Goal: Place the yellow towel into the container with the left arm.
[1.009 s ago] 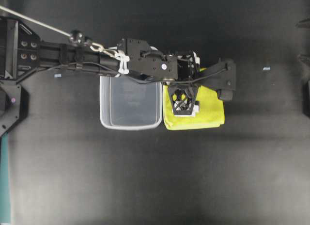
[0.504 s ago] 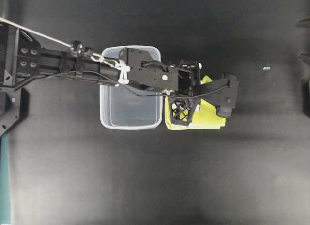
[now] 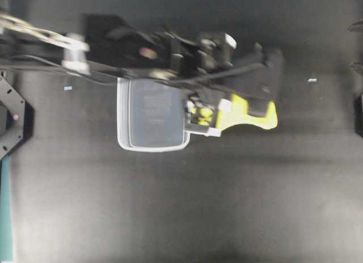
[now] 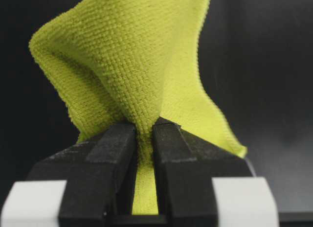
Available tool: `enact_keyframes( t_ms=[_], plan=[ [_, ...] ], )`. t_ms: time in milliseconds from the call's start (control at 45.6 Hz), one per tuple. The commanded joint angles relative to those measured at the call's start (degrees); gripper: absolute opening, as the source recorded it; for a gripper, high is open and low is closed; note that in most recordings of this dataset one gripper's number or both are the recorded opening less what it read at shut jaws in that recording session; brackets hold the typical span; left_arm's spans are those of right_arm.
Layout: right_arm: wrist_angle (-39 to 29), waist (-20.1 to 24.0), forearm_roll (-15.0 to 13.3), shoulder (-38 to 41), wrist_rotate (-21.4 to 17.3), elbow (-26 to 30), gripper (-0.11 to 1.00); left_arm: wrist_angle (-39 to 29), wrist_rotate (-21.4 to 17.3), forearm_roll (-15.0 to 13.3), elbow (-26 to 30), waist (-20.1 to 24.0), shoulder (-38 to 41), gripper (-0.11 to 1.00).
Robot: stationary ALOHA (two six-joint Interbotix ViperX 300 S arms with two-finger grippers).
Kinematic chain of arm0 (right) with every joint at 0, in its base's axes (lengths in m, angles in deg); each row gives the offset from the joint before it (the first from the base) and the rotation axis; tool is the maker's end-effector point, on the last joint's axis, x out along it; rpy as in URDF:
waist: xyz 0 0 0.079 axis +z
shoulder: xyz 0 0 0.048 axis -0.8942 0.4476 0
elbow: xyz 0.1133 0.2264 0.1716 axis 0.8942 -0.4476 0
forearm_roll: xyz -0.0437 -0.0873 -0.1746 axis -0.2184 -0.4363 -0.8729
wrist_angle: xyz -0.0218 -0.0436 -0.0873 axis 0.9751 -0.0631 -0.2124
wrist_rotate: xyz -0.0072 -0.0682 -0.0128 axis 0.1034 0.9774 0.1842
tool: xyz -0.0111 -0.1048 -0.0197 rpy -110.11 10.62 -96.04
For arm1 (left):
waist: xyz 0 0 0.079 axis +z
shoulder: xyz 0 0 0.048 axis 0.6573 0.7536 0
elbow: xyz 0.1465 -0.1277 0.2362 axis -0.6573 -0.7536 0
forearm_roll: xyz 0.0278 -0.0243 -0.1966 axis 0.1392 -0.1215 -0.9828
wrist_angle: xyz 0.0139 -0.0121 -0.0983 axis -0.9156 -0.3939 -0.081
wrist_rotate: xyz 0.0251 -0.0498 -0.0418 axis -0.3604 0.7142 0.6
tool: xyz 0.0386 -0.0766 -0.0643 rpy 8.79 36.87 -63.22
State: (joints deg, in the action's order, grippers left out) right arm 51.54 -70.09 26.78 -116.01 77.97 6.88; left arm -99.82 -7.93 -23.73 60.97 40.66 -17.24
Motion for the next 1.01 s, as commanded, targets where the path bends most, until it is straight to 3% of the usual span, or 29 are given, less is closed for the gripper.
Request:
enact_keyframes(
  t_ms=[0, 132, 307, 789, 987],
  plan=[
    [1.0, -0.1, 0.1, 0.4, 0.2, 0.4, 0.76, -4.8, 0.1, 0.2, -1.6, 0.8, -6.4, 0.07],
    [1.0, -0.2, 0.1, 0.4, 0.2, 0.4, 0.76, -6.3, 0.1, 0.2, -7.5, 1.6, -11.5, 0.07],
    [1.1, -0.1, 0.1, 0.5, 0.0, 0.2, 0.76, -3.5, 0.2, 0.2, -14.6, 2.2, -14.9, 0.07],
    [1.9, -0.1, 0.1, 0.6, -0.1, -0.3, 0.76, 1.4, 0.0, 0.2, -22.9, 2.6, -14.9, 0.07],
    [1.9, -0.2, 0.1, 0.7, 0.0, -0.4, 0.76, 7.5, 0.1, 0.2, -28.3, 2.6, -15.2, 0.07]
  ],
)
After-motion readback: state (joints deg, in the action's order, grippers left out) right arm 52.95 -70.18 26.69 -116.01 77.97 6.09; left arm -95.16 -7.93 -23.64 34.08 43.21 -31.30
